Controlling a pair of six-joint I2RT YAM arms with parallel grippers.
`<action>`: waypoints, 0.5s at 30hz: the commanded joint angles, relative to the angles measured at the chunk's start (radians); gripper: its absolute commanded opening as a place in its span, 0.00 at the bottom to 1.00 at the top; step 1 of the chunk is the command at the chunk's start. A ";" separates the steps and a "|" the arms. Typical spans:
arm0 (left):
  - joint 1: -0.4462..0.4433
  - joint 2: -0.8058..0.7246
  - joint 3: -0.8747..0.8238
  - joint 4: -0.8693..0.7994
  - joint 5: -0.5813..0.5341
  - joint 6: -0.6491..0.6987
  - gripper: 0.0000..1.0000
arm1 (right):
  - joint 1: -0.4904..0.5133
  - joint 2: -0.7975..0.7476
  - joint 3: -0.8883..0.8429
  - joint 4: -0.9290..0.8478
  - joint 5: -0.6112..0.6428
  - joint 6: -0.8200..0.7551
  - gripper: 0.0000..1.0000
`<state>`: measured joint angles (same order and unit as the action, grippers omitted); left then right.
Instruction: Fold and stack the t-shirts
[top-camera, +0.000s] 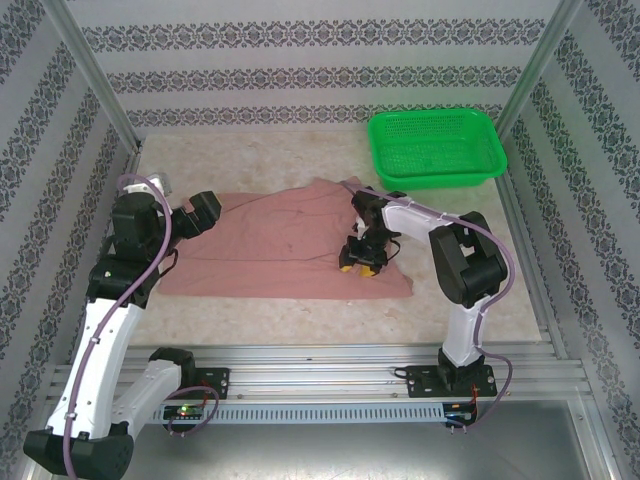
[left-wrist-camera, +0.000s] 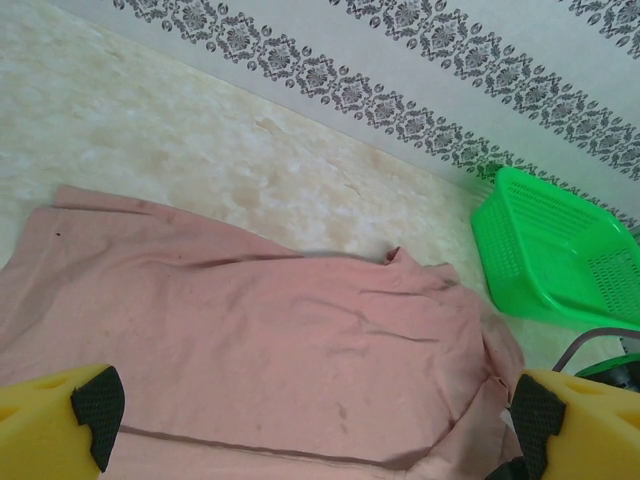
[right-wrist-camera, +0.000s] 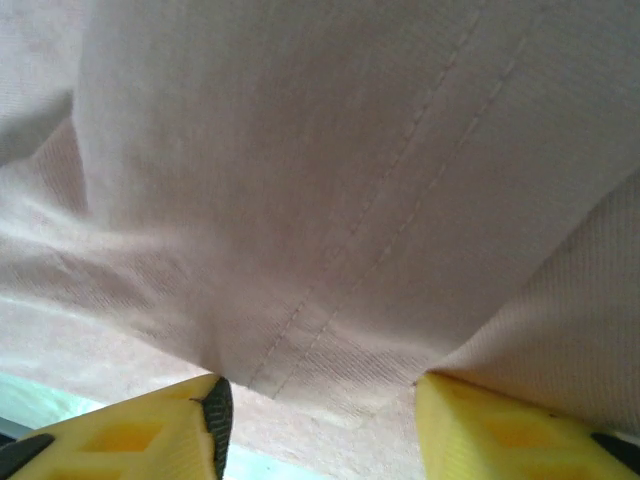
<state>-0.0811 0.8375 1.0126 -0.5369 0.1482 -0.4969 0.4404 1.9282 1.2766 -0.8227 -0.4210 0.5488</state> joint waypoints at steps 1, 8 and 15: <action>-0.011 -0.015 0.016 -0.026 -0.013 0.034 1.00 | -0.008 0.016 0.038 0.022 -0.006 0.020 0.42; -0.011 -0.020 -0.014 -0.024 -0.016 0.033 1.00 | -0.015 0.028 0.067 0.023 -0.028 0.019 0.20; -0.011 -0.021 -0.046 -0.024 -0.028 0.030 1.00 | -0.022 0.028 0.095 0.024 -0.038 0.020 0.01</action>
<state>-0.0841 0.8291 0.9852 -0.5415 0.1402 -0.4923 0.4278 1.9461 1.3380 -0.7948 -0.4385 0.5713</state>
